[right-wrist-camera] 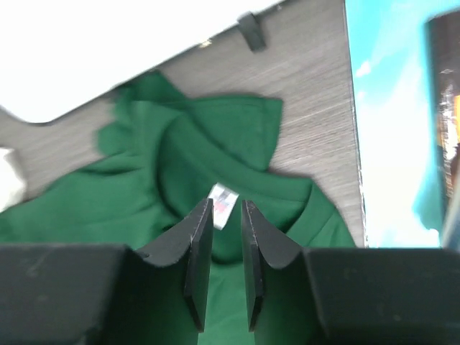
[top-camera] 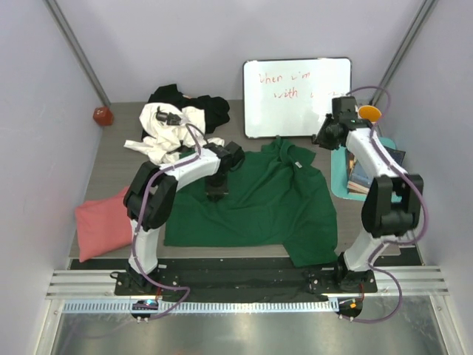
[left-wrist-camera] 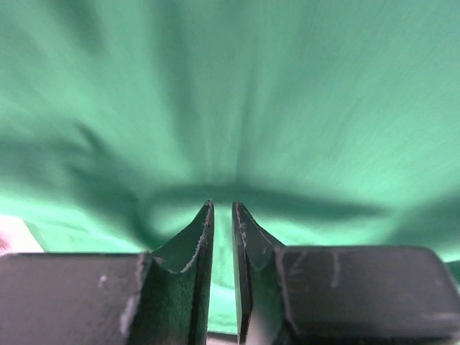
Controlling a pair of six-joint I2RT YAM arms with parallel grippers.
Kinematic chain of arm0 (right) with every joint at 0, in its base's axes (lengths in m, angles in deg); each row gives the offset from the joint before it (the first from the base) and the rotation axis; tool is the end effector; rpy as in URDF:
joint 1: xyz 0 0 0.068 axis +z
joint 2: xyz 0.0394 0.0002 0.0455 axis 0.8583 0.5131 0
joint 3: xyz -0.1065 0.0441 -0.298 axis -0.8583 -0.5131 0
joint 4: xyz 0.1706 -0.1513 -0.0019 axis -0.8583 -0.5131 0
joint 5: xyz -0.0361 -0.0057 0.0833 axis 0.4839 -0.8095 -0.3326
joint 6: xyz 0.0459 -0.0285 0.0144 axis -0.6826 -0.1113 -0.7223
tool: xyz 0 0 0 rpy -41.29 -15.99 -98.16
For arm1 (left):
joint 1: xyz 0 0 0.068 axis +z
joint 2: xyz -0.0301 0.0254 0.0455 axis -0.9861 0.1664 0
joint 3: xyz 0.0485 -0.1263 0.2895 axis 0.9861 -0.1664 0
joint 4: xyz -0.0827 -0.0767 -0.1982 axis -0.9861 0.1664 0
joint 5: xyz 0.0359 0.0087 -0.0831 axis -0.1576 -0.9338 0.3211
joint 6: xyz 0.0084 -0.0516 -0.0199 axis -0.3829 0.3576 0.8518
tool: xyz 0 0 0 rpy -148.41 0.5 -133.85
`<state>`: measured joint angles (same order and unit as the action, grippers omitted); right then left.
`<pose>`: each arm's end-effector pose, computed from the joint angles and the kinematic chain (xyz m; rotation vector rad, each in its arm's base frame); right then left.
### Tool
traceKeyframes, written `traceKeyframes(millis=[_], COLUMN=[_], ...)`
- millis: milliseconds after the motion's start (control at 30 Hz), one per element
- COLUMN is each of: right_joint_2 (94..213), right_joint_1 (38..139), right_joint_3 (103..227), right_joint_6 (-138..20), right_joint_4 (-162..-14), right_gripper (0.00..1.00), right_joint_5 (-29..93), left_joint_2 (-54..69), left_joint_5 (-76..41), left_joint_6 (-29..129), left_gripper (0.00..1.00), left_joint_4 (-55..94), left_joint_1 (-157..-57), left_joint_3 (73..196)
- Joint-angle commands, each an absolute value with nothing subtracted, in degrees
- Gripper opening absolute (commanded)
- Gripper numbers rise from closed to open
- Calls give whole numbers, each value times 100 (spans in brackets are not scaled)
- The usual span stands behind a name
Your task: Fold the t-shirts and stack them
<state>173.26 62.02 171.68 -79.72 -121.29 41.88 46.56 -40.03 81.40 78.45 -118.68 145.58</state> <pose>0.3627 0.0171 0.3234 0.5446 2.4320 0.1839 0.2912 -0.2178 0.2285 -0.1185 2.9450 0.2470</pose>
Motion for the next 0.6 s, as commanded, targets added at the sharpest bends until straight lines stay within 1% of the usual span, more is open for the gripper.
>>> traceKeyframes(millis=[0, 67, 200, 233, 333, 367, 467, 567], right_joint_2=[16225, 16013, 15485, 15319, 14977, 14896, 14597, 14509], right_joint_1=[6212, 6220, 6352, 6370, 6449, 6458, 6519, 6528], right_joint_3=[16636, 16267, 15469, 15362, 15054, 14992, 14816, 14815], right_joint_6=[-7894, -7937, -7868, -7850, -7893, -7911, -8008, -7990], right_joint_4=[-11706, -11680, -11574, -11557, -11574, -11566, -11513, -11600], right_gripper=[29, 30, 36, 37, 38, 38, 38, 38], right_joint_5=[4072, 3660, 3465, 3369, 3281, 3255, 3149, 3218], left_joint_2=[4502, 4406, 4721, 4931, 5152, 5248, 5546, 5759], left_joint_5=[-4675, -4728, -4604, -4666, -4771, -4789, -4598, -4421], left_joint_6=[8157, 8122, 7990, 7972, 7867, 7867, 7814, 7849], left_gripper=[17, 19, 20, 24, 24, 27, 28, 26], left_joint_4=[7755, 7624, 7833, 8061, 8247, 8239, 8221, 8747], left_joint_1=[-11384, -11068, -10592, -10530, -10371, -10310, -10187, -10178], left_joint_3=[15255, 15396, 16036, 16412, 16951, 17039, 17364, 17804])
